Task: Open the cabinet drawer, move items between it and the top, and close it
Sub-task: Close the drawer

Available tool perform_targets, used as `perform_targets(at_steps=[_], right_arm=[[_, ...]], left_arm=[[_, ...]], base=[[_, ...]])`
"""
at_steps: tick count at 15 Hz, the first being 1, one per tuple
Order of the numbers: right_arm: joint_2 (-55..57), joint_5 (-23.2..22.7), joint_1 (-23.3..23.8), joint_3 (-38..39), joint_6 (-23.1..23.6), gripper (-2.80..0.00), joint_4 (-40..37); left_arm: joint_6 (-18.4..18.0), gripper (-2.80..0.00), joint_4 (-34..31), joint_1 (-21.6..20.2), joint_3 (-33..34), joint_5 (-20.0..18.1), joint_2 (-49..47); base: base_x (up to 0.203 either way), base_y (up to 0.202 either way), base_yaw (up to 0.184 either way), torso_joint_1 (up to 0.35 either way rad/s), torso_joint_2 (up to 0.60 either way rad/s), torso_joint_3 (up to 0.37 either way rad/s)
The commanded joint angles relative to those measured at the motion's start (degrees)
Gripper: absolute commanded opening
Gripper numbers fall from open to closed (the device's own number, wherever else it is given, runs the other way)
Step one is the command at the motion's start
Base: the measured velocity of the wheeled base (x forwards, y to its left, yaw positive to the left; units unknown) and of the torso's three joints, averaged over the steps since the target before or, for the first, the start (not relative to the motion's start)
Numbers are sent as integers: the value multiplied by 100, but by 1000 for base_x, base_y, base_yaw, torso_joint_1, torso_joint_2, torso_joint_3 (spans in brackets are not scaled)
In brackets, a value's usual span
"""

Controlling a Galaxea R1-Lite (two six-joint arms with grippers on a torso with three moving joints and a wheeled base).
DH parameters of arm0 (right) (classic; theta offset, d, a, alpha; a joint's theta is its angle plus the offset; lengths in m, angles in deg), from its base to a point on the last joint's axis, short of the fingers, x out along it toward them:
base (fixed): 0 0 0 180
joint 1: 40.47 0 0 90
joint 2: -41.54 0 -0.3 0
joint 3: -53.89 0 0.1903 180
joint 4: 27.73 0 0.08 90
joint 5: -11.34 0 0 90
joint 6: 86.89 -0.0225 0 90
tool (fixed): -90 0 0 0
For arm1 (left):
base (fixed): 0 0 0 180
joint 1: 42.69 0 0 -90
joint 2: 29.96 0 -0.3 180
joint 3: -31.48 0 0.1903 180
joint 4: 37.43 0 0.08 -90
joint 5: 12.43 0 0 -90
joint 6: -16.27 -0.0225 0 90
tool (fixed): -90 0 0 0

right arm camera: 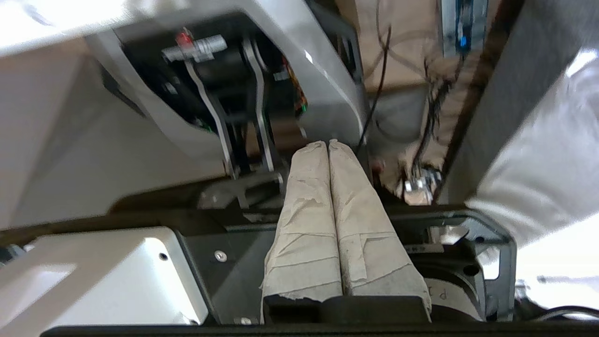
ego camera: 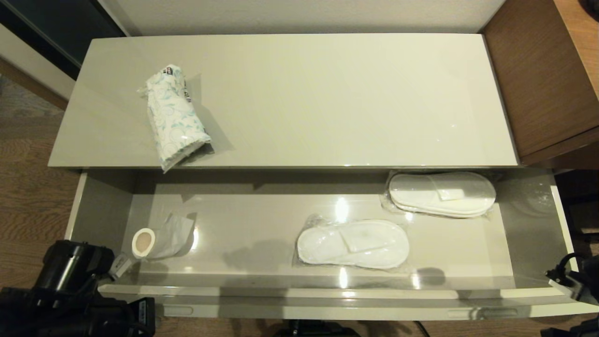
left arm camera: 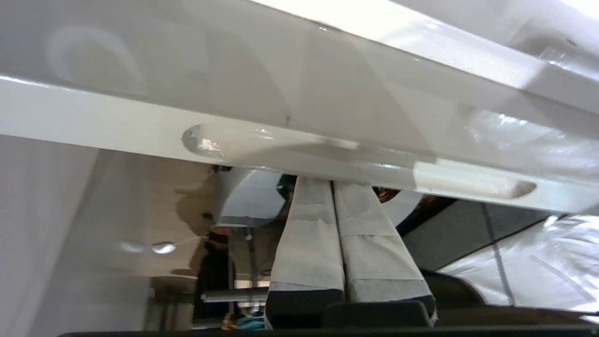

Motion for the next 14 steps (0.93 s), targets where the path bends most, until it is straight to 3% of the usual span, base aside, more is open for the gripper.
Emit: perform_targets(at_steps=[1, 4, 5, 6, 9, 12, 14], right_arm=[[482, -6, -34, 42, -19, -280, 3], [790, -12, -34, 213, -355, -280, 826], [934, 30, -34, 340, -439, -280, 1319], [1167, 127, -35, 513, -541, -280, 2294], [1971, 484, -42, 1024, -855, -280, 4240], [1748, 535, -72, 1052, -1263, -280, 5169], [1675, 515, -77, 1042, -1315, -280, 5320]], left_arm=[[133, -280, -35, 116, -10, -17, -5], [420, -280, 55, 187, -67, 6, -60], [691, -280, 372, 242, -83, -3, -34], [971, -280, 625, 313, -82, -8, -6], [1177, -280, 728, 385, -103, 3, 7], [1466, -280, 1234, 385, -108, 25, 15], [1546, -280, 1326, 383, -107, 36, 49]], base=[[0, 0, 0, 0, 0, 0], [0, 0, 0, 0, 0, 0], [0, 0, 0, 0, 0, 0], [0, 0, 0, 0, 0, 0], [0, 0, 0, 0, 0, 0], [0, 0, 0, 0, 0, 0], [0, 0, 0, 0, 0, 0]])
